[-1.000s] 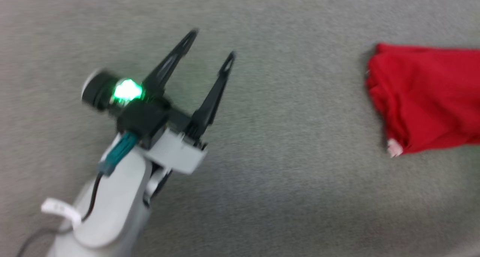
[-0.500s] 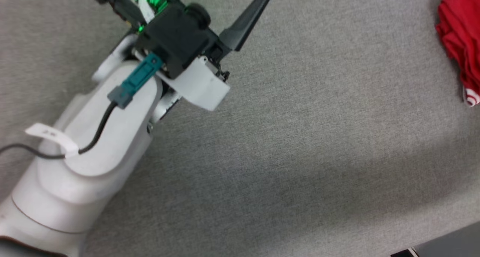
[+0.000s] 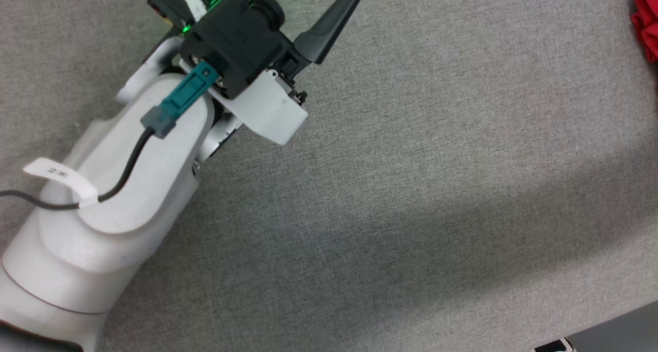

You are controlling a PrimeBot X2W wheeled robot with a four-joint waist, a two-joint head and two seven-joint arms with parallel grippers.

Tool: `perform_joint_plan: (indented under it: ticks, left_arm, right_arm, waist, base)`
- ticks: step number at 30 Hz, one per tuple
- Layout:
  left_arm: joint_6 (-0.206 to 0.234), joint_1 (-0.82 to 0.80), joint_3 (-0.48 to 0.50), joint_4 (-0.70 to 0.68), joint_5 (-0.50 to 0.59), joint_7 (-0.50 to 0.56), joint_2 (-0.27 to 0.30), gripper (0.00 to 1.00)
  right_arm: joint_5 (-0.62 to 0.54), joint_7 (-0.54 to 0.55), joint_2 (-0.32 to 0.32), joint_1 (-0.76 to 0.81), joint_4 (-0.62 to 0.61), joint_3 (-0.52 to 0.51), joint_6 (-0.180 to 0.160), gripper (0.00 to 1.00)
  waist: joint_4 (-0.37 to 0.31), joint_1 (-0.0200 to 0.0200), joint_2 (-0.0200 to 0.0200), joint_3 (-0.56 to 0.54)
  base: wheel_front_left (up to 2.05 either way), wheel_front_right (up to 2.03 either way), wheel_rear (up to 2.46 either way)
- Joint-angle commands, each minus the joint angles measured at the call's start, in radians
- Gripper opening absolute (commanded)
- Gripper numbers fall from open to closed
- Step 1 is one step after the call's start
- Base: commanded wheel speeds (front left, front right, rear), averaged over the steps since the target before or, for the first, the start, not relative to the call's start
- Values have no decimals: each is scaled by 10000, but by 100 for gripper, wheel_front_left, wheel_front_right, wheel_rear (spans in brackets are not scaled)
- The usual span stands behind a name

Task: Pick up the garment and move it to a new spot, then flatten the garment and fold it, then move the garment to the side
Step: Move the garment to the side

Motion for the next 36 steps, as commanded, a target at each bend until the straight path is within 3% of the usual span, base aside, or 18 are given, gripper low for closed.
perform_joint_plan:
  ticks: [1,3,4,5,6,7,19,29,36]
  left_arm:
    - [-23,124,36,0,-35,4,27,100]
    - [-23,168,47,-2,-40,4,29,100]
    - [-23,185,60,6,-48,4,27,100]
    - [-23,203,72,9,-52,4,19,100]
    - [-23,231,79,20,-60,4,9,100]
    - [-23,270,103,37,-79,4,-3,100]
    - [-4,1526,900,8,-169,4,-447,100]
    - [227,4842,2849,-228,-195,2,-961,100]
    - [148,7114,4270,71,-22,2,-1550,100]
  right_arm:
    - [-44,-253,-17,-150,226,51,-17,0]
    - [-62,-576,-34,-257,505,52,-18,0]
    - [-110,-726,-44,-306,642,92,-17,11]
    - [-128,-843,-36,-352,763,119,-18,38]
    - [-156,-942,-35,-388,874,132,-18,80]
    - [-183,-1018,-27,-418,957,162,-17,100]
    - [-397,-1511,23,36,719,1175,-17,100]
    - [19,-1791,750,1472,-1256,2187,-17,100]
    - [-343,-1802,1188,2959,-2859,1976,-17,100]
  waist:
    - [6,0,-1,-25]
    - [12,0,-1,-48]
    - [17,0,-1,-62]
    - [24,0,-1,-76]
    - [33,0,-1,-93]
    - [43,0,-1,-123]
    - [510,0,-1,-1230]
    - [1330,0,-1,-3046]
    - [2049,0,-1,-4149]
  base:
    - [0,0,0]
    - [0,0,0]
    - [0,0,0]
    - [0,0,0]
    - [0,0,0]
    - [0,0,0]
    - [0,0,0]
    - [0,0,0]
    - [0,0,0]
